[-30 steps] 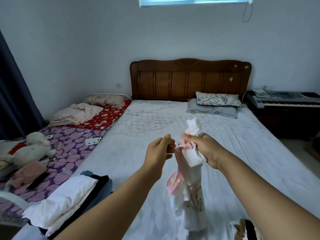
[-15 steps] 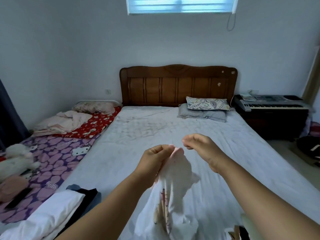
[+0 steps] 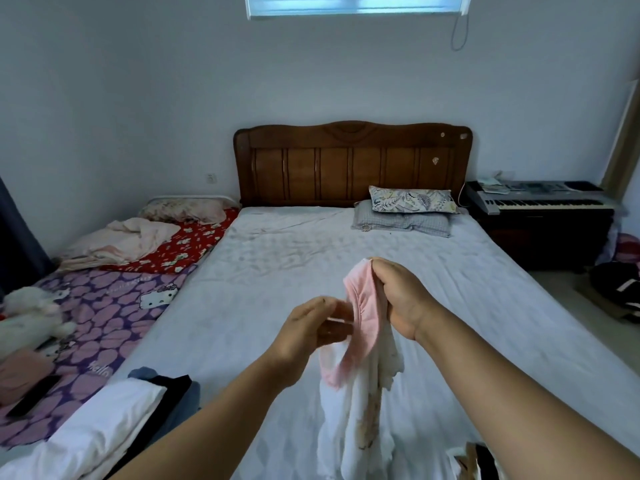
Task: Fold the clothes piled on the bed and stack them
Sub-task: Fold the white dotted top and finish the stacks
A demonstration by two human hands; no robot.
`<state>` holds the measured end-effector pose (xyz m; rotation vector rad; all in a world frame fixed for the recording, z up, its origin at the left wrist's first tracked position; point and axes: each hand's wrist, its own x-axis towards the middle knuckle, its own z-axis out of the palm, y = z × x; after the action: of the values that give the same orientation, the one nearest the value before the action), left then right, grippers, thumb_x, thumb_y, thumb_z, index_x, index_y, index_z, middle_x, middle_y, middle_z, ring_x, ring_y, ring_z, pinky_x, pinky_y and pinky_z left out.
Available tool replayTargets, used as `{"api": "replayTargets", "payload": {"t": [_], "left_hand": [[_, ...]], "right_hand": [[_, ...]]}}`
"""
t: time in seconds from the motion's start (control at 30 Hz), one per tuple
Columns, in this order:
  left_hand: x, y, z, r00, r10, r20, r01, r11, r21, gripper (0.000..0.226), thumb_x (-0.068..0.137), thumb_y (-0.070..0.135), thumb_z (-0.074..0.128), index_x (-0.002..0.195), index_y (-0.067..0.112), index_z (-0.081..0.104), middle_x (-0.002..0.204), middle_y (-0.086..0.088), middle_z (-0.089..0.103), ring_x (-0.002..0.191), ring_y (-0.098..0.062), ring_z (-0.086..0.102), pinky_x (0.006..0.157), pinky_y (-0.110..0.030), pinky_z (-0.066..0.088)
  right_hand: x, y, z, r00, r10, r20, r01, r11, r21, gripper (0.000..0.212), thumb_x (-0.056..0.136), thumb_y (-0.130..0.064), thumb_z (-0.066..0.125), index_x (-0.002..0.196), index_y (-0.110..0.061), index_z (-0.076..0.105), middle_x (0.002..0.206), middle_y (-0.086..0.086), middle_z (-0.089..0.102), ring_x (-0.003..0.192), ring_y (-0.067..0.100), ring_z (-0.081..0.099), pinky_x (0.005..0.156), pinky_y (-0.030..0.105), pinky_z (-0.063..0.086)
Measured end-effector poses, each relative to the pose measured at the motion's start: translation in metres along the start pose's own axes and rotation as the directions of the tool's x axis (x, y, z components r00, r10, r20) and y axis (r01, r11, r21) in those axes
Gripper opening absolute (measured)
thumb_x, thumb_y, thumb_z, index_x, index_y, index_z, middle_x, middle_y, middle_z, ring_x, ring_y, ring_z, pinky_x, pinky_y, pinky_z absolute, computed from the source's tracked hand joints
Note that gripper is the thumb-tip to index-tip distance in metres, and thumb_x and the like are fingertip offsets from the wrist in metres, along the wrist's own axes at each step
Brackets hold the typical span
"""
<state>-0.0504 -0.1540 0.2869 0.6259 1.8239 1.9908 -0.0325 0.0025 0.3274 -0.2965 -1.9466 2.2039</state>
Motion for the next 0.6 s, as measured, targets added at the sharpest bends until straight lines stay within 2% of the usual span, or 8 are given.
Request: {"api": "replayTargets", "payload": {"t": [0.17,0.23,0.3,0.37,0.43,0.5,0.53,0.6], "left_hand": [[-0.012,-0.043,-0.006,0.963,-0.23,0.14,0.148,0.887,0.437,0.029,0.059,0.02,0.052,0.082,0.026,0.069,0.089,0.005,0.069,0.091,-0.014,0.061,0.087,-0.023,0.046],[-0.009,-0.063,-0.01,0.951,-0.282,0.124,0.103,0.672,0.734,0.024,0.068,0.021,0.046,0.078,0.039,0.059,0.105,0.01,0.067,0.109,-0.013,0.056,0.111,-0.038,0.029],[-0.006,-0.072,-0.014,0.982,-0.188,0.015,0.07,0.437,0.897,0.023,0.088,0.017,0.039,0.093,0.035,0.053,0.109,0.006,0.066,0.112,-0.015,0.054,0.114,-0.038,0.017],[-0.004,-0.074,-0.021,0.993,-0.085,-0.081,0.113,0.503,0.857,0.026,0.091,0.04,0.039,0.11,0.024,0.047,0.101,-0.002,0.069,0.101,-0.024,0.06,0.098,-0.035,0.038],[0.0,-0.074,-0.031,0.974,-0.049,-0.22,0.208,0.576,0.79,0.037,0.089,0.051,0.042,0.114,0.023,0.041,0.094,-0.005,0.07,0.095,-0.028,0.062,0.08,-0.034,0.046],[0.006,-0.068,-0.038,0.947,-0.035,-0.32,0.302,0.443,0.844,0.029,0.091,0.041,0.05,0.118,0.03,0.05,0.101,-0.003,0.069,0.099,-0.025,0.062,0.077,-0.03,0.045],[0.008,-0.064,-0.04,0.924,-0.008,-0.382,0.356,0.378,0.854,0.024,0.089,0.037,0.053,0.112,0.031,0.059,0.104,-0.001,0.068,0.1,-0.023,0.061,0.075,-0.027,0.045],[0.012,-0.057,-0.041,0.888,0.056,-0.457,0.393,0.425,0.815,0.017,0.087,0.035,0.056,0.082,0.026,0.069,0.095,0.0,0.065,0.091,-0.023,0.061,0.067,-0.026,0.042]], "right_hand": [[0.0,-0.008,-0.003,1.0,0.027,0.003,-0.027,0.998,0.059,0.026,0.092,-0.013,0.043,0.07,-0.018,0.055,0.072,0.003,0.055,0.075,0.016,0.051,0.075,0.031,0.038],[0.0,-0.01,-0.008,1.0,0.021,-0.001,-0.021,0.996,0.084,0.027,0.092,-0.012,0.045,0.068,-0.016,0.056,0.068,0.002,0.057,0.072,0.014,0.053,0.074,0.031,0.038],[0.001,-0.009,-0.014,1.0,-0.003,-0.003,0.004,0.997,0.081,0.026,0.091,-0.011,0.045,0.066,-0.016,0.052,0.067,0.003,0.052,0.072,0.017,0.049,0.073,0.031,0.036],[0.002,-0.004,-0.023,1.0,-0.016,-0.015,0.017,0.998,0.062,0.028,0.09,-0.01,0.044,0.064,-0.018,0.048,0.066,0.003,0.046,0.07,0.017,0.044,0.07,0.032,0.032],[0.001,-0.001,-0.033,0.999,-0.007,-0.036,0.009,0.998,0.06,0.03,0.089,-0.009,0.044,0.062,-0.019,0.047,0.064,0.001,0.044,0.066,0.015,0.044,0.066,0.031,0.032],[-0.001,0.002,-0.041,0.999,0.015,-0.036,-0.013,0.999,0.04,0.029,0.088,-0.007,0.042,0.061,-0.019,0.046,0.062,0.001,0.044,0.062,0.014,0.044,0.061,0.03,0.032],[-0.003,0.003,-0.044,0.999,0.026,-0.032,-0.025,0.999,0.023,0.03,0.087,-0.007,0.042,0.06,-0.018,0.045,0.061,0.001,0.043,0.06,0.014,0.043,0.059,0.03,0.032],[-0.006,0.005,-0.049,0.999,0.033,-0.037,-0.033,0.999,-0.005,0.034,0.087,-0.005,0.042,0.056,-0.02,0.043,0.058,-0.001,0.042,0.058,0.013,0.041,0.058,0.03,0.03]]}}
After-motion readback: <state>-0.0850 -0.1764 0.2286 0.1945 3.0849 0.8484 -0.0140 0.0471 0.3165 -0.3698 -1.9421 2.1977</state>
